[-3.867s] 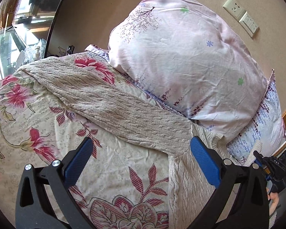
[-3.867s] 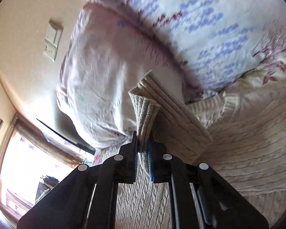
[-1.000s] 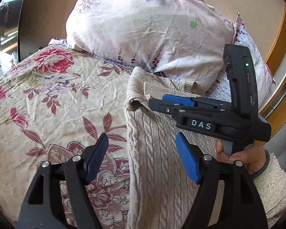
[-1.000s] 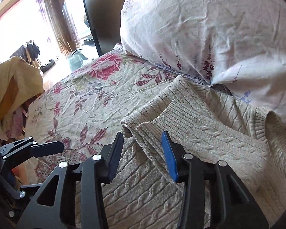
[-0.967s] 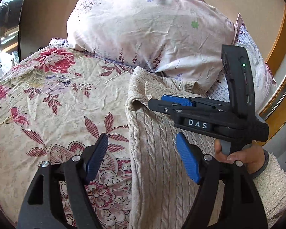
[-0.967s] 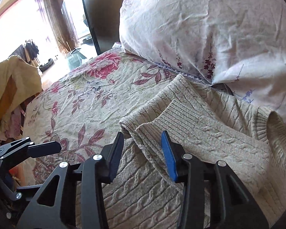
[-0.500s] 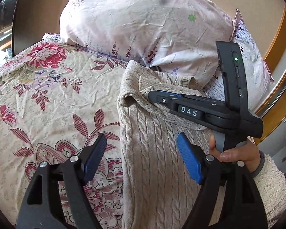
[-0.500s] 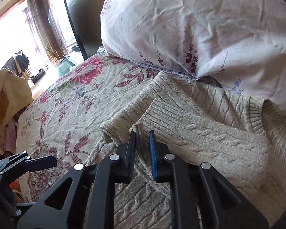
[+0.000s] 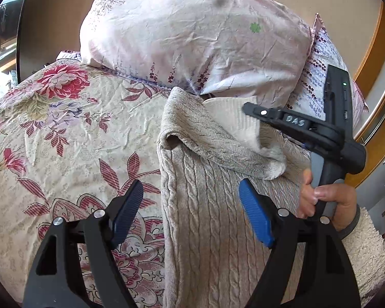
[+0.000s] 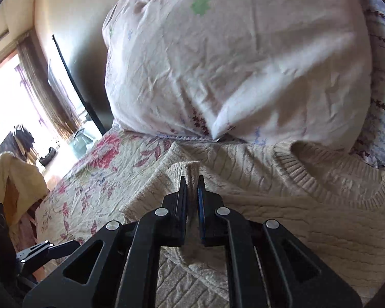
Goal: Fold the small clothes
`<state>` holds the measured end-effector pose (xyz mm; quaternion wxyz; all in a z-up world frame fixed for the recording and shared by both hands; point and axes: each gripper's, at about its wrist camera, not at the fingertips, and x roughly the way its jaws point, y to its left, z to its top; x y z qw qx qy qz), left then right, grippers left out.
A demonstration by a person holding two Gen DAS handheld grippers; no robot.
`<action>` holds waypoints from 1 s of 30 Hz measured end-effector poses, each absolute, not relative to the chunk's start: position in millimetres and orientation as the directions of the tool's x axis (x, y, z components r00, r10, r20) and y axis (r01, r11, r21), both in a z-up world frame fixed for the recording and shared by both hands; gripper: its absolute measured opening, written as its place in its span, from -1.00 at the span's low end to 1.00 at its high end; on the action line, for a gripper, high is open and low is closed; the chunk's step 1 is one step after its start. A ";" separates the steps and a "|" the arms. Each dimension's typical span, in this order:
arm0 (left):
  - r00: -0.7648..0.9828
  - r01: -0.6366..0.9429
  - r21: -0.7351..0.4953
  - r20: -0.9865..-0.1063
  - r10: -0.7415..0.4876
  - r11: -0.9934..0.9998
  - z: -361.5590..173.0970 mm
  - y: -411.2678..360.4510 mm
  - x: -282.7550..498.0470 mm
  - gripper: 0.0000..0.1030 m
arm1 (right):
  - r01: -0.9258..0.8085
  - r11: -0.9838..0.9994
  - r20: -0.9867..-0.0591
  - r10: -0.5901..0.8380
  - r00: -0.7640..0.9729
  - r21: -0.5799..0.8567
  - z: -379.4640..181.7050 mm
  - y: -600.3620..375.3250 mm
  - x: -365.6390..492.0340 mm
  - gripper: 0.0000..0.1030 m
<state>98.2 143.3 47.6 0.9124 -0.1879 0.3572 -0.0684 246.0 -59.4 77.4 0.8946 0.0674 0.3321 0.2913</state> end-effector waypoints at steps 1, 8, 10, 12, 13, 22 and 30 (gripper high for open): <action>0.735 -0.007 -0.390 -0.626 -0.259 0.921 47.7 143.1 99.2 0.49 | -0.439 0.830 -0.524 0.557 0.645 0.343 84.4 -81.0 244.4 -0.86; 0.715 0.013 -0.366 -0.647 -0.265 0.931 45.2 137.1 120.3 0.50 | -0.082 0.866 -0.419 0.319 0.850 0.494 91.4 -243.9 210.1 -0.86; 0.708 0.018 -0.348 -0.657 -0.258 0.937 43.9 133.6 128.7 0.50 | 0.009 0.846 -0.442 0.270 0.856 0.534 77.5 -277.5 200.0 -0.86; 0.697 0.013 -0.319 -0.677 -0.237 0.948 40.9 129.9 136.1 0.50 | 0.089 0.821 -0.486 0.243 0.840 0.564 56.6 -298.2 194.9 -0.86; 0.690 0.013 -0.311 -0.685 -0.234 0.950 39.0 128.6 139.1 0.50 | 0.122 0.804 -0.506 0.240 0.828 0.582 46.5 -307.8 192.3 -0.86; 0.646 0.002 -0.268 -0.735 -0.205 0.964 24.3 124.3 148.8 0.50 | 0.232 0.756 -0.609 0.264 0.748 0.612 4.5 -323.2 176.1 -0.86; 0.641 0.034 -0.268 -0.733 -0.226 0.963 25.7 128.8 135.5 0.49 | 0.217 0.756 -0.638 0.319 0.701 0.617 9.5 -334.6 160.5 -0.76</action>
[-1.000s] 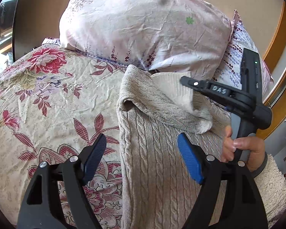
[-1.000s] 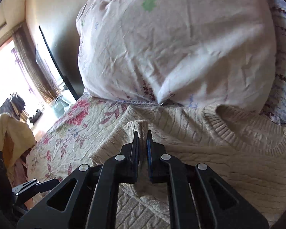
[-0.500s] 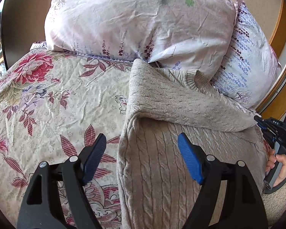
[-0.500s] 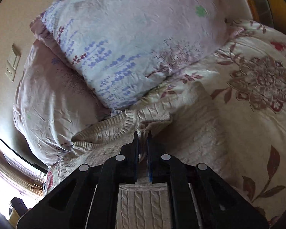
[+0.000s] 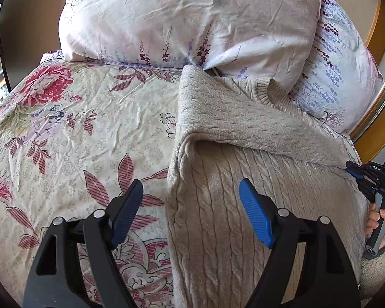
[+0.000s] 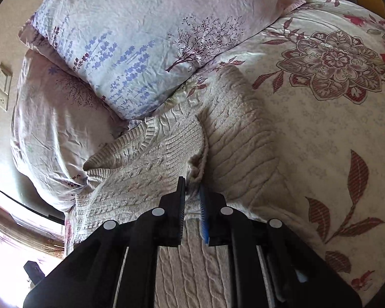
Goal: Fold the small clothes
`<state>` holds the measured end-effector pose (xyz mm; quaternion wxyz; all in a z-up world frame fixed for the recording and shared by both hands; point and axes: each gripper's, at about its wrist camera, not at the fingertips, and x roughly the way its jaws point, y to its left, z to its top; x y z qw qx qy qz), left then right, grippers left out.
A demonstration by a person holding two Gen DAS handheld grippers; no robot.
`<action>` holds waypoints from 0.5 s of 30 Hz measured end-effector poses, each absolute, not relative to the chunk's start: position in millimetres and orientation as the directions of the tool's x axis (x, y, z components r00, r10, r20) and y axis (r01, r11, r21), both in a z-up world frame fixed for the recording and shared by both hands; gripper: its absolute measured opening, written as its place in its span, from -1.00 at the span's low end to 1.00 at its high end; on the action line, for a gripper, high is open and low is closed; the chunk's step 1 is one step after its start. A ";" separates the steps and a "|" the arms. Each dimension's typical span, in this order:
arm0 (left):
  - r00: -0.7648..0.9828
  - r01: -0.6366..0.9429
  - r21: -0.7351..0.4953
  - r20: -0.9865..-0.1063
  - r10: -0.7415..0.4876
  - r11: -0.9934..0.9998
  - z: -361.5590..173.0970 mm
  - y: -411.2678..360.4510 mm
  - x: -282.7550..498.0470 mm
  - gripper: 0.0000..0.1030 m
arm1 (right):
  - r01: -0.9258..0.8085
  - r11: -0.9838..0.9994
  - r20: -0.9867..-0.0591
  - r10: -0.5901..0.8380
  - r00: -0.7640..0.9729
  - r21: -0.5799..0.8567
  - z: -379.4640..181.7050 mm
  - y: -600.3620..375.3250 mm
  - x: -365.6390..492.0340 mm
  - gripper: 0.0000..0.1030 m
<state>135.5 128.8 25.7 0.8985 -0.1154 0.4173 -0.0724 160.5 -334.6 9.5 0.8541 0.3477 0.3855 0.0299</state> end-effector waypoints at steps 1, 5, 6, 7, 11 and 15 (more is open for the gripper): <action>0.642 0.049 -0.274 -0.728 -0.241 0.960 27.3 129.7 129.9 0.50 | 0.206 0.764 -0.639 0.323 0.698 0.611 13.0 -336.7 154.9 -0.70; 0.644 0.100 -0.289 -0.711 -0.283 0.952 34.6 133.9 102.4 0.50 | 0.158 0.808 -0.641 0.313 0.701 0.567 33.2 -355.1 120.7 0.27; 0.644 0.114 -0.294 -0.705 -0.296 0.949 36.2 135.6 94.0 0.49 | 0.152 0.825 -0.645 0.296 0.705 0.544 39.8 -361.6 111.2 0.27; 0.643 0.126 -0.302 -0.701 -0.310 0.945 37.4 137.5 85.6 0.49 | 0.146 0.838 -0.648 0.283 0.707 0.525 45.3 -369.2 101.1 0.27; 0.620 0.161 -0.349 -0.692 -0.370 0.923 36.0 141.8 56.7 0.33 | 0.168 0.847 -0.676 0.266 0.687 0.505 49.5 -405.1 59.3 0.24; 0.572 0.184 -0.411 -0.694 -0.437 0.893 24.1 140.2 32.5 -0.02 | 0.174 0.824 -0.696 0.319 0.643 0.539 30.7 -417.5 24.9 -0.06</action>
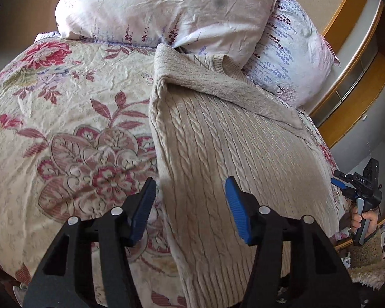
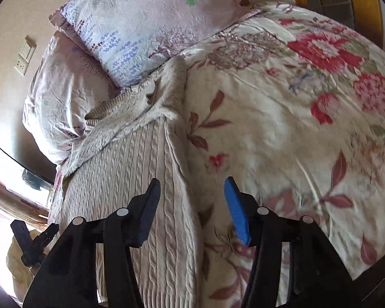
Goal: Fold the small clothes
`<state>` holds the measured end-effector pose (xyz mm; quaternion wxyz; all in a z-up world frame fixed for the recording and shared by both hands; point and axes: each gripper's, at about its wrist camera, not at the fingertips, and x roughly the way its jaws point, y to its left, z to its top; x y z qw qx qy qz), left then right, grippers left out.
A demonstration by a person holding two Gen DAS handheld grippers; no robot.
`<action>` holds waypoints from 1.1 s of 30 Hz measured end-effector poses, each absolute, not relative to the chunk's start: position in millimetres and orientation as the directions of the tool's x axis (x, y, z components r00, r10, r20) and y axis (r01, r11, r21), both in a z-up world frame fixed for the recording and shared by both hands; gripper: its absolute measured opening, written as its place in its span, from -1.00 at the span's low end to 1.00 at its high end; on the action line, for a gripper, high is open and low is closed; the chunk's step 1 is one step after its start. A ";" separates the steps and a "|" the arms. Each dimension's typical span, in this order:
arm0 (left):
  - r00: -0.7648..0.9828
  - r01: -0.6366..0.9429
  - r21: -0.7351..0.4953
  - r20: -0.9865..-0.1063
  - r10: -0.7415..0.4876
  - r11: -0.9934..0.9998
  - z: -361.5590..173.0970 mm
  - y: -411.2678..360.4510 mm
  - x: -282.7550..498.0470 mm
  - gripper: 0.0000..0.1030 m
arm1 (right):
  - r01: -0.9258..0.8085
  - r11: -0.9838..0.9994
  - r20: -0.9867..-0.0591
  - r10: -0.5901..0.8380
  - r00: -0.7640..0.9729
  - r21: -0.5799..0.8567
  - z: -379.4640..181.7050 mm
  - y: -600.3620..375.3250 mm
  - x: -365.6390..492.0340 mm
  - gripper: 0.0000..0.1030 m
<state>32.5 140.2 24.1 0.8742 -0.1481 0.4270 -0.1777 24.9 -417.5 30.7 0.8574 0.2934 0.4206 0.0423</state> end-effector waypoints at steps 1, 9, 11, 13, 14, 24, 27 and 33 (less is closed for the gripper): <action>0.562 0.187 -0.422 -0.695 -0.449 0.887 20.9 139.0 27.0 -0.07 | 0.167 0.814 -0.695 0.345 0.631 0.556 24.9 -416.4 17.4 -0.10; 0.540 0.210 -0.502 -0.656 -0.527 0.839 9.7 135.8 -14.0 -0.44 | 0.060 0.693 -0.583 0.553 0.595 0.718 2.7 -402.4 -28.6 -0.39; 0.520 0.213 -0.529 -0.650 -0.554 0.821 6.8 134.8 -21.5 -0.59 | 0.024 0.661 -0.554 0.607 0.570 0.750 0.6 -394.6 -33.9 -0.47; 0.510 0.213 -0.540 -0.650 -0.564 0.815 5.5 132.9 -26.4 -0.61 | 0.005 0.648 -0.545 0.637 0.546 0.762 -2.0 -386.7 -35.9 -0.59; 0.510 0.211 -0.539 -0.651 -0.562 0.816 5.6 132.0 -27.5 -0.63 | -0.001 0.651 -0.548 0.639 0.540 0.759 -2.1 -383.3 -35.2 -0.71; 0.590 0.223 -0.480 -0.627 -0.509 0.849 33.7 128.5 -0.8 -0.86 | -0.113 0.700 -0.496 0.601 0.627 0.705 37.4 -374.1 -9.8 -0.84; 0.629 0.218 -0.447 -0.615 -0.476 0.867 47.2 126.9 16.7 -0.86 | -0.146 0.727 -0.491 0.582 0.648 0.670 51.4 -371.7 7.2 -0.84; 0.688 0.192 -0.427 -0.584 -0.432 0.884 68.6 125.4 57.7 -0.86 | -0.190 0.770 -0.480 0.549 0.684 0.609 72.9 -365.9 39.9 -0.84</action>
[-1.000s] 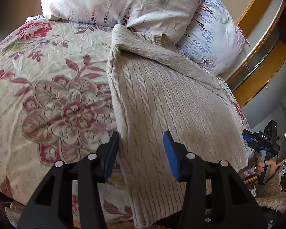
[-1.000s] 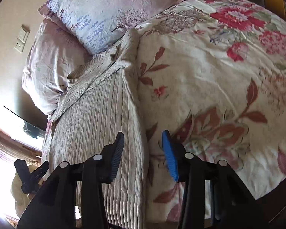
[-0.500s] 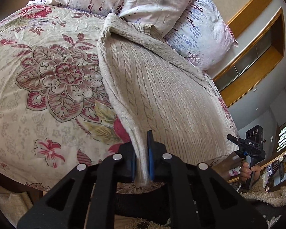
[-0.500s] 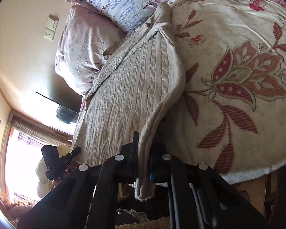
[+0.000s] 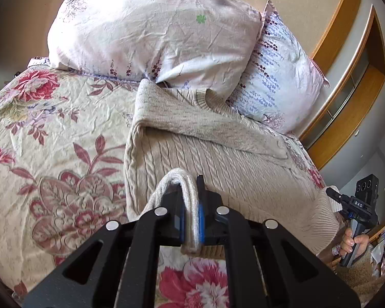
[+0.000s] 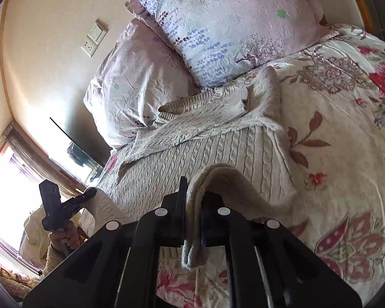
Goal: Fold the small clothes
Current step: 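Grasp the sweater hem with both grippers, then lift the hem with both grippers and fold it onto the collar, then open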
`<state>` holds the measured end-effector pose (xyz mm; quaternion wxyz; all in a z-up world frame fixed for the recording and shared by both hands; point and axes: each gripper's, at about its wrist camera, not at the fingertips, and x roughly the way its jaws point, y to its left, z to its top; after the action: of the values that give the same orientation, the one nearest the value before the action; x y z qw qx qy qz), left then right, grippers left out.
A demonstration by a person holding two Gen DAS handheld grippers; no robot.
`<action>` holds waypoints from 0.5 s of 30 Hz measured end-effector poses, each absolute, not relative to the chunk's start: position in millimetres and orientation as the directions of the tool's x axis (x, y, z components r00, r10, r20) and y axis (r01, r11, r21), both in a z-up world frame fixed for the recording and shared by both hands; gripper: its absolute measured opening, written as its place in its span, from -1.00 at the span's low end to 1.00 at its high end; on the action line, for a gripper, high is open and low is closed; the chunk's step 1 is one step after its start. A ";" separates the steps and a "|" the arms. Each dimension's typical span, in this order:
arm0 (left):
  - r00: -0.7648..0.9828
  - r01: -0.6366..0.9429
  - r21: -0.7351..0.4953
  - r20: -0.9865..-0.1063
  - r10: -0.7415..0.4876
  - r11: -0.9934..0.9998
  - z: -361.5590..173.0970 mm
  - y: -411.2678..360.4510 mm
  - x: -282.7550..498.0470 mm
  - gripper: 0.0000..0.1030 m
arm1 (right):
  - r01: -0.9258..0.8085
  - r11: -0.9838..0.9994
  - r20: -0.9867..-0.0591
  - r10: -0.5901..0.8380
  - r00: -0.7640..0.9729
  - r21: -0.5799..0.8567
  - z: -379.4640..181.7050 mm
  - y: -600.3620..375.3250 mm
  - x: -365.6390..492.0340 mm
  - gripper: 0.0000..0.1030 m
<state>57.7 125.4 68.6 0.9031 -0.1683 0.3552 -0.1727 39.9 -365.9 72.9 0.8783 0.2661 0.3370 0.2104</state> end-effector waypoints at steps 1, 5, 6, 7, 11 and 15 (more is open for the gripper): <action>0.694 0.184 -0.429 -0.580 -0.426 0.884 70.5 125.3 64.4 -0.86 | -0.193 0.774 -0.476 0.544 0.692 0.603 75.9 -366.2 44.1 -0.84; 0.718 0.152 -0.430 -0.571 -0.398 0.890 77.5 125.2 90.2 -0.86 | -0.200 0.786 -0.465 0.527 0.712 0.585 85.9 -366.9 62.6 -0.84; 0.721 0.145 -0.430 -0.571 -0.393 0.891 78.5 125.1 95.8 -0.86 | -0.200 0.791 -0.464 0.520 0.717 0.578 88.4 -366.3 66.5 -0.84; 0.724 0.138 -0.431 -0.571 -0.388 0.892 79.3 125.1 100.8 -0.86 | -0.201 0.795 -0.463 0.515 0.721 0.572 90.4 -366.1 69.9 -0.84; 0.735 0.116 -0.433 -0.568 -0.371 0.894 81.2 124.6 115.7 -0.86 | -0.200 0.811 -0.455 0.492 0.742 0.550 96.4 -368.0 78.1 -0.84; 0.745 0.094 -0.449 -0.560 -0.362 0.888 82.8 128.4 129.1 -0.86 | -0.190 0.817 -0.439 0.471 0.765 0.544 101.4 -373.8 87.6 -0.84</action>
<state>129.1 128.4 82.8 0.9124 -0.2005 0.3341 -0.1251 87.6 -373.8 101.4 0.9078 0.2415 0.2905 0.1821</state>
